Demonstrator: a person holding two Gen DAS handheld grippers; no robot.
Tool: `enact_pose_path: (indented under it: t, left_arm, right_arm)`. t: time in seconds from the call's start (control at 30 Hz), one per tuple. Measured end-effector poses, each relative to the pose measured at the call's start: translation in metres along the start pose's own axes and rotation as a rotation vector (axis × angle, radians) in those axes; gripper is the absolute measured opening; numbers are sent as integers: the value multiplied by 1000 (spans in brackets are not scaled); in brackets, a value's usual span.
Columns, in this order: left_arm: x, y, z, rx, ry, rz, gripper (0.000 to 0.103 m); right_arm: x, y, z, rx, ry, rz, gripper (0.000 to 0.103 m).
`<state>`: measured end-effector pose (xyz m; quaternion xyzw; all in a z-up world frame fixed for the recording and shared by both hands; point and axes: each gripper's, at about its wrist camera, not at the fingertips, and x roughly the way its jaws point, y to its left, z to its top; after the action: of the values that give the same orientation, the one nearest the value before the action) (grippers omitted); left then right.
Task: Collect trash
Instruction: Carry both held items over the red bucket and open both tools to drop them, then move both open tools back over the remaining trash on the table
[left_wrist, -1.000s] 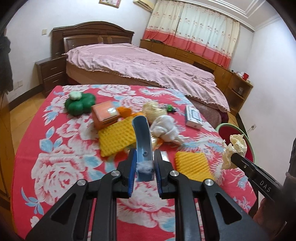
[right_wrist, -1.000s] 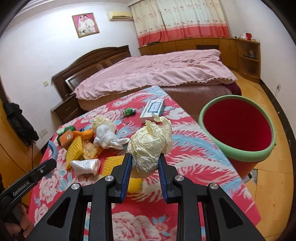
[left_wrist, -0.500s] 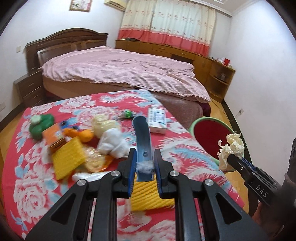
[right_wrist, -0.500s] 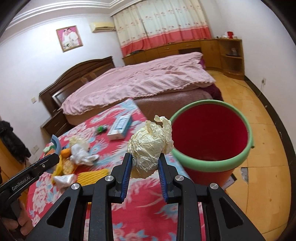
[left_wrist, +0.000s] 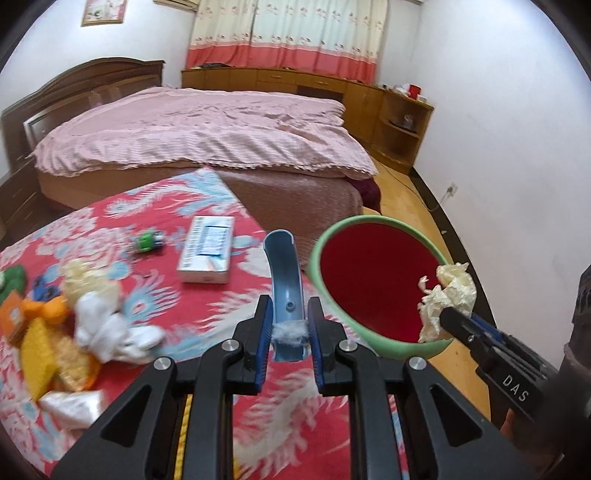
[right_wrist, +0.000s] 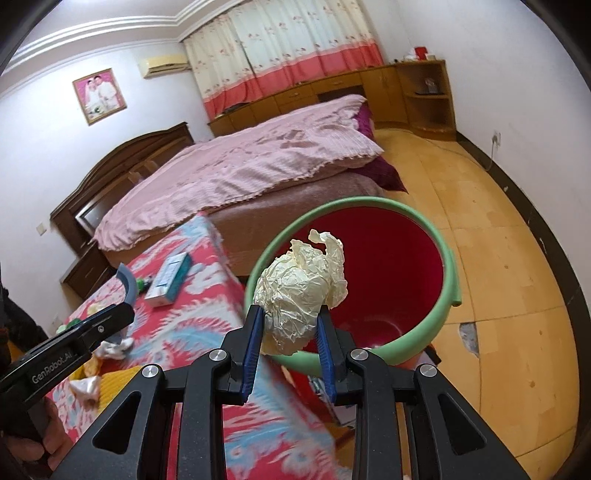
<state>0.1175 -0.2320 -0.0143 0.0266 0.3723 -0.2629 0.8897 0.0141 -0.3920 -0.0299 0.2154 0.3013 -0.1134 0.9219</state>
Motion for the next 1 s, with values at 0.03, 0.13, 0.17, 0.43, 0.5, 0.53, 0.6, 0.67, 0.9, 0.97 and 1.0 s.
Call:
enact_pose_path:
  t: [0.03,0.13,0.17,0.43,0.5,0.53,0.6,0.67,0.9,0.97,1.0]
  left_arm:
    - [7,-4,2,7,9,-4,18]
    - [22,-15,6,26,29,-20,18]
    - [26,-19,7,34,34,-26,18]
    - [64,-45,15,78,90,-74,18]
    - [71,-49,15,90,105,-82,18]
    - [73,-51,14,95,110,-82,18]
    - [75,-55,15,106,114,-77,21]
    - [76,-57,15,110,115,-72,30]
    - [73,-54,15,84,120,-63,34]
    - [71,-52,14,76,118,-59,34]
    - [69,-51,14,73,116,-58,34]
  right_arm:
    - [4,-6,1,17,14,6,29]
    - [13,-18,2,39,31,-15,29]
    - [16,-21,2,45,35,-21,30]
    - [37,-45,4,76,64,-42,31]
    - [41,-49,5,77,64,-53,33]
    - [42,-50,5,76,61,-59,33]
    - [42,-53,5,77,54,-61,34]
    - [43,-54,6,76,50,-62,34]
    - [42,-56,6,94,44,-61,46]
    - [39,-56,6,100,40,-61,48]
    - [37,-57,6,104,38,-61,48]
